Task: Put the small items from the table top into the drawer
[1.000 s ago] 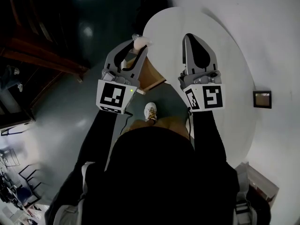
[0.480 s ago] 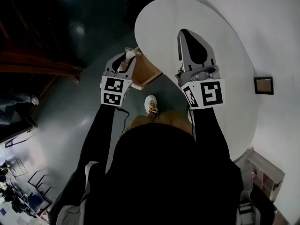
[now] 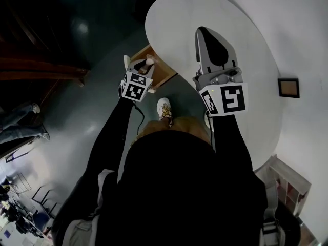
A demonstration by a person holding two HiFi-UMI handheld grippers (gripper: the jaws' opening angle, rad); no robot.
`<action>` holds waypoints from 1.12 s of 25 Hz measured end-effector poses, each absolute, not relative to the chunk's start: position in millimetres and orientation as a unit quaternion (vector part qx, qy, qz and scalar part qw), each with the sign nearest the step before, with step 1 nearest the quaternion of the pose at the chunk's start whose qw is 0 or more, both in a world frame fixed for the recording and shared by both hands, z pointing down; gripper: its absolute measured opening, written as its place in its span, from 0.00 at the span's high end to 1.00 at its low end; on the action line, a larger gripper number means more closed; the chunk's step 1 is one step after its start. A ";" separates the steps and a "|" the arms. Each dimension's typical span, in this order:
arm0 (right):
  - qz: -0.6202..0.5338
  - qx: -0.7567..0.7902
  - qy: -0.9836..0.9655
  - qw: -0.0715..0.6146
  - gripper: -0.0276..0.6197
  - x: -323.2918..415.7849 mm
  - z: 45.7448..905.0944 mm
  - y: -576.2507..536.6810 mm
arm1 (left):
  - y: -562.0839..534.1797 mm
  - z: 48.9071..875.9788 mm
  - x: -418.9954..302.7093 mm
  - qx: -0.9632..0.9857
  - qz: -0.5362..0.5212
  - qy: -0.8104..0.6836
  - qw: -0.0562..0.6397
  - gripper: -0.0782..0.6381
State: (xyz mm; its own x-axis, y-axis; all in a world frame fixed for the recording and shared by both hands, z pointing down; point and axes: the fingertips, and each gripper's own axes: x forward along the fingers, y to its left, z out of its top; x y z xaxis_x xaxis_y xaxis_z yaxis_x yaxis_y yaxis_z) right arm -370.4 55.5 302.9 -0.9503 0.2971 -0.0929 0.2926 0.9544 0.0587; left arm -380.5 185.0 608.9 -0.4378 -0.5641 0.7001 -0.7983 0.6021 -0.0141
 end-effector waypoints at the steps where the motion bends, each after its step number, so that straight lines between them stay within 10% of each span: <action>1: 0.023 0.149 0.987 0.049 0.91 -370.2 304.1 55.2 | 183.6 617.0 -378.7 0.412 0.177 -0.823 0.347 0.71; 28: 0.027 0.144 0.989 0.031 0.91 -370.1 315.3 51.0 | 181.8 700.8 -347.6 0.444 0.225 -0.737 0.456 0.58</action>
State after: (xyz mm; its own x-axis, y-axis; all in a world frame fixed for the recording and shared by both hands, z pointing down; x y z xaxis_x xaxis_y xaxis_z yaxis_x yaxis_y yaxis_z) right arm -370.1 51.0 315.3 -0.9567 0.2863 -0.0526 0.2831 0.9571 0.0621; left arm -347.6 181.8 700.8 -0.1889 -0.4499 0.8729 -0.8605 0.5040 0.0736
